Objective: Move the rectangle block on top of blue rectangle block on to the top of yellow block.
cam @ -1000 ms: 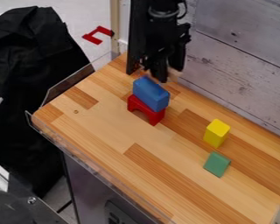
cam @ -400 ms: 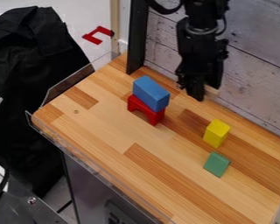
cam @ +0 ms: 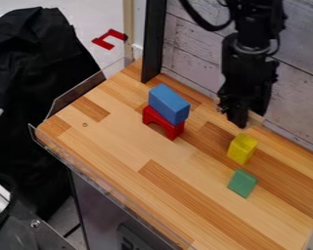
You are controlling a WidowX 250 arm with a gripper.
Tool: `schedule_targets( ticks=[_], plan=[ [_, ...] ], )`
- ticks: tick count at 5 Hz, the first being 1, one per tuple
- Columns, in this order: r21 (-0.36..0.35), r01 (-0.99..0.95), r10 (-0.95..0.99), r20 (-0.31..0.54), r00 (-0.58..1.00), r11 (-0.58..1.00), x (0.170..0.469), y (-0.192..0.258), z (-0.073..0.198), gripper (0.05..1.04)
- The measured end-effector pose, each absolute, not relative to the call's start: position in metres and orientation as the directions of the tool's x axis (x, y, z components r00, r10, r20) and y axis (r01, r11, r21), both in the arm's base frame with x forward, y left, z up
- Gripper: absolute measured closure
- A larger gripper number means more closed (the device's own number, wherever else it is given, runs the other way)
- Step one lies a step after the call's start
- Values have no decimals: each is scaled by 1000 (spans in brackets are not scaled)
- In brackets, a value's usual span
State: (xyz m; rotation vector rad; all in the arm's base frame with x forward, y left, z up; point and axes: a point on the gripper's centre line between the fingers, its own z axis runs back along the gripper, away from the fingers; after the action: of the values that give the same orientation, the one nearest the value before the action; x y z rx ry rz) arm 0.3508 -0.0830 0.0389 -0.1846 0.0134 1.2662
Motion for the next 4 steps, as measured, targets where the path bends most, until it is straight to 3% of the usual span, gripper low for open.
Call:
schedule_targets(
  ticks=[4],
  plan=[
    [-64, -960, 955, -104, 278, 273, 350, -104, 8, 570]
  ],
)
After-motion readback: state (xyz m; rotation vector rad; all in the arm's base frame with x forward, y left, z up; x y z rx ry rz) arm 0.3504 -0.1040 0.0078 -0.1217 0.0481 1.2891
